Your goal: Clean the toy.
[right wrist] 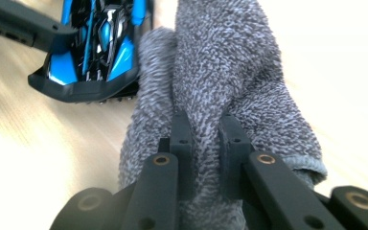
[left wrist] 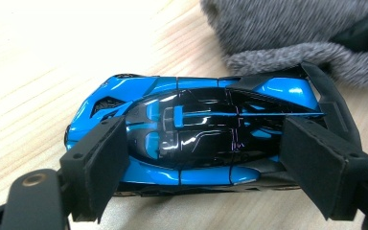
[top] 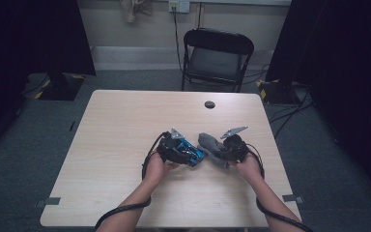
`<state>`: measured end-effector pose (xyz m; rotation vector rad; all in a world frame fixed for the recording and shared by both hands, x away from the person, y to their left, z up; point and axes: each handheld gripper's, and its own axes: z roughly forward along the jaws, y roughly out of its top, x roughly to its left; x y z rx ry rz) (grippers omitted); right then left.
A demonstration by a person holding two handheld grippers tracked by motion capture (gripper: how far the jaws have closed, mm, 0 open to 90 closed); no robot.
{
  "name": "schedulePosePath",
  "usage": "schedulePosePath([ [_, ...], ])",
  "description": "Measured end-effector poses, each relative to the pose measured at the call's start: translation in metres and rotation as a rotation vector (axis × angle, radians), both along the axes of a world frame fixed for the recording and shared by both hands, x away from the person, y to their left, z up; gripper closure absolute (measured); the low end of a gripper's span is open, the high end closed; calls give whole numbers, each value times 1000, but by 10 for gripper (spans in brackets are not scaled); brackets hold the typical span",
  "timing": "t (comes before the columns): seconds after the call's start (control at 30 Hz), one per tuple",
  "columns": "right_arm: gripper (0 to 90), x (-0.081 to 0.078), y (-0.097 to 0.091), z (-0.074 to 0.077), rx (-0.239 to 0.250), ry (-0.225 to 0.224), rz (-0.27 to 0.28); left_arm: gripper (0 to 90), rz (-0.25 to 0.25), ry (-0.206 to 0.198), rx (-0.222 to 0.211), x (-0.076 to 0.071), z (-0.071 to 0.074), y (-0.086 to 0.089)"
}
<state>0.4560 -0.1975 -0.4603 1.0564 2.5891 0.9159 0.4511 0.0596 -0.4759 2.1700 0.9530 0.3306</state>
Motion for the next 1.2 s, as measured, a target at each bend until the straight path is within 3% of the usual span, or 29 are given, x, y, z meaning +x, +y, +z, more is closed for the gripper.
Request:
schedulePosePath([
  [0.23,802,11,-10,20,40,-40,-62,174,-1,-3,-3,0,0,0],
  [0.47,802,28,4,27,59,-75,-96,173,2,-5,-10,-1,-1,1],
  [0.73,801,53,28,20,57,-95,-113,173,2,-7,-14,-1,-1,1],
  [0.93,801,65,46,11,62,-81,-120,173,5,-17,-24,-2,-2,1],
  [1.07,801,72,65,3,64,-77,-112,173,1,-22,-25,-2,-3,2],
  [1.1,800,75,77,-2,64,-70,-95,174,2,-23,-25,-2,-3,2],
  [1.2,800,79,91,-7,38,-73,-80,173,4,-22,-24,-3,-3,2],
])
